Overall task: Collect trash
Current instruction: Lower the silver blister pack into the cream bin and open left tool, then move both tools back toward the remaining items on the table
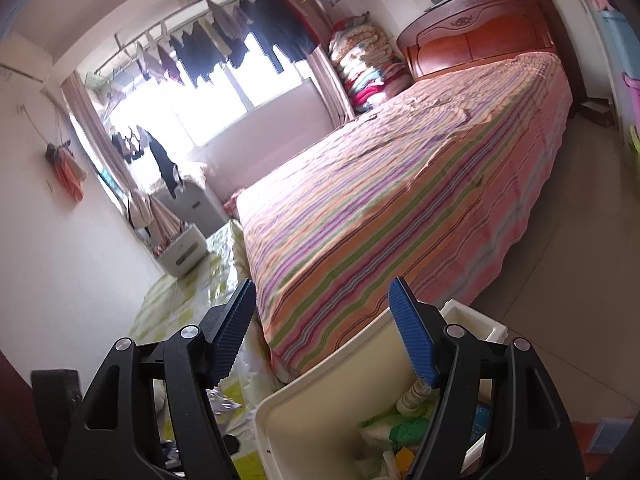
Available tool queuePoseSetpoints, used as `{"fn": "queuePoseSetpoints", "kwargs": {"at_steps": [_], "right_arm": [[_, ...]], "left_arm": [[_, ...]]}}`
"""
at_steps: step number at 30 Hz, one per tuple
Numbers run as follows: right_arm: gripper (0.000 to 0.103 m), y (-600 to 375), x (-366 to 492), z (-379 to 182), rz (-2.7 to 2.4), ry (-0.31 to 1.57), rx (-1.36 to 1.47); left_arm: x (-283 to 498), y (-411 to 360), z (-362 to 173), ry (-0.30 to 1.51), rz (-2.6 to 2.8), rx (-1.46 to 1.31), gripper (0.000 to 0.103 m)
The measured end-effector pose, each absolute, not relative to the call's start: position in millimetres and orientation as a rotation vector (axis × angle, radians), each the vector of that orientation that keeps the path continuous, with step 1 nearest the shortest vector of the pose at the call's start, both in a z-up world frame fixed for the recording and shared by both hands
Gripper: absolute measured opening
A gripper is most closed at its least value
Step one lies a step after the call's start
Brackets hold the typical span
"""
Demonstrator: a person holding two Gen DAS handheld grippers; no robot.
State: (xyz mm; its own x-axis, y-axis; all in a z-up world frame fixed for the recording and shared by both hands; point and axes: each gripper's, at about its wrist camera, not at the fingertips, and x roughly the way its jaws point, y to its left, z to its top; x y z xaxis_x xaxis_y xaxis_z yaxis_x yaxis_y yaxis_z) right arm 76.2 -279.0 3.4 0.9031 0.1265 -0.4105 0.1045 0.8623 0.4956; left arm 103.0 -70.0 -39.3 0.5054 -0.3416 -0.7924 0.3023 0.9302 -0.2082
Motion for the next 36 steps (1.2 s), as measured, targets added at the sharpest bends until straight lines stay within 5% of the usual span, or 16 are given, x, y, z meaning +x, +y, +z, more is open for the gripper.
{"fn": "queuePoseSetpoints", "kwargs": {"at_steps": [21,23,25,36], "right_arm": [[0.075,-302,75,-10,0.001,0.441,0.666],[0.075,-303,75,-10,0.005,0.446,0.670],[0.075,-303,77,-10,0.010,0.449,0.671],[0.075,-295,88,-12,0.039,0.483,0.644]], "left_arm": [[117,-113,-52,0.992,-0.448,0.040,0.034],[116,-116,-54,1.000,-0.456,0.041,0.047],[113,-118,-54,0.999,-0.459,0.045,0.072],[104,-89,-53,0.972,-0.394,-0.007,0.076]]}}
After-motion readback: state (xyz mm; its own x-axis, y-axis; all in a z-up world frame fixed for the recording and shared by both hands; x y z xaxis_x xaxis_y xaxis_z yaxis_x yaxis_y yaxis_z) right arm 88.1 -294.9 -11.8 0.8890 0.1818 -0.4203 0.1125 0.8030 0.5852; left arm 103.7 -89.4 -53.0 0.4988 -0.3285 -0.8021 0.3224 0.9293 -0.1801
